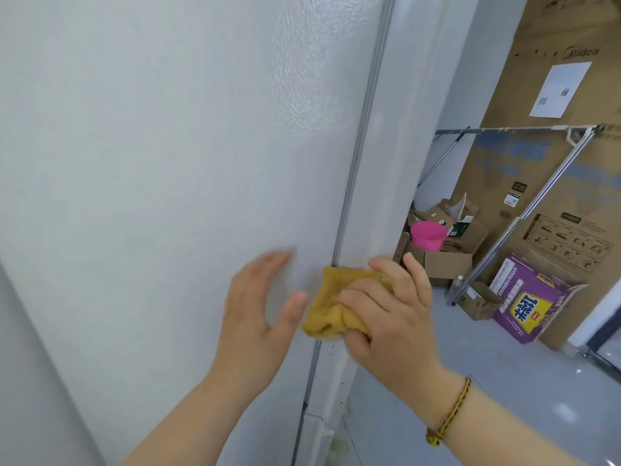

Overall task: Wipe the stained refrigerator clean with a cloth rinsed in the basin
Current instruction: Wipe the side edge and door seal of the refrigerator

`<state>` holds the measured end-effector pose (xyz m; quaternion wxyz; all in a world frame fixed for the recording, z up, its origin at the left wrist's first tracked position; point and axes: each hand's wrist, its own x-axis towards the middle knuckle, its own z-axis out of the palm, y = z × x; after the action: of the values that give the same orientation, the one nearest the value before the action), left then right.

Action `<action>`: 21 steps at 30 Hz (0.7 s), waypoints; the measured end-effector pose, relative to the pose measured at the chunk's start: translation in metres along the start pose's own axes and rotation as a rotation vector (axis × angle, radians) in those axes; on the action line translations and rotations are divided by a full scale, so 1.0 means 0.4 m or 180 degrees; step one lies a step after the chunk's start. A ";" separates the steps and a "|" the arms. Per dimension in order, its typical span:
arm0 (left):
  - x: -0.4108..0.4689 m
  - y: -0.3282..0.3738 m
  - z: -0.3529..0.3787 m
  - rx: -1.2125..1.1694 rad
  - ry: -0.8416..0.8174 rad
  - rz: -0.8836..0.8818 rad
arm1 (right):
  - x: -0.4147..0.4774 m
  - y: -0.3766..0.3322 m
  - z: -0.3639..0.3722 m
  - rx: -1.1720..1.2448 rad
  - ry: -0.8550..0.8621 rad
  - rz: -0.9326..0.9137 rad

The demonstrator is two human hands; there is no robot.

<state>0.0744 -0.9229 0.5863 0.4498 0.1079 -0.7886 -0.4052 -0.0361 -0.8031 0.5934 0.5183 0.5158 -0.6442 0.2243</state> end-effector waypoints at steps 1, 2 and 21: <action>-0.015 0.014 -0.001 -0.0479 -0.0262 -0.0553 | 0.000 -0.020 -0.007 0.0208 0.0120 0.0211; -0.024 0.023 -0.002 -0.1106 -0.0630 -0.1157 | 0.000 -0.040 -0.011 0.0381 0.0205 0.0385; -0.127 0.011 0.120 -0.1113 0.0806 -0.1875 | -0.159 -0.032 -0.004 0.3565 -0.1006 0.3721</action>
<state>0.0661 -0.8669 0.5449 0.4195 0.3011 -0.5806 -0.6295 -0.0283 -0.7791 0.5338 -0.1128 0.3048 -0.6668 0.6707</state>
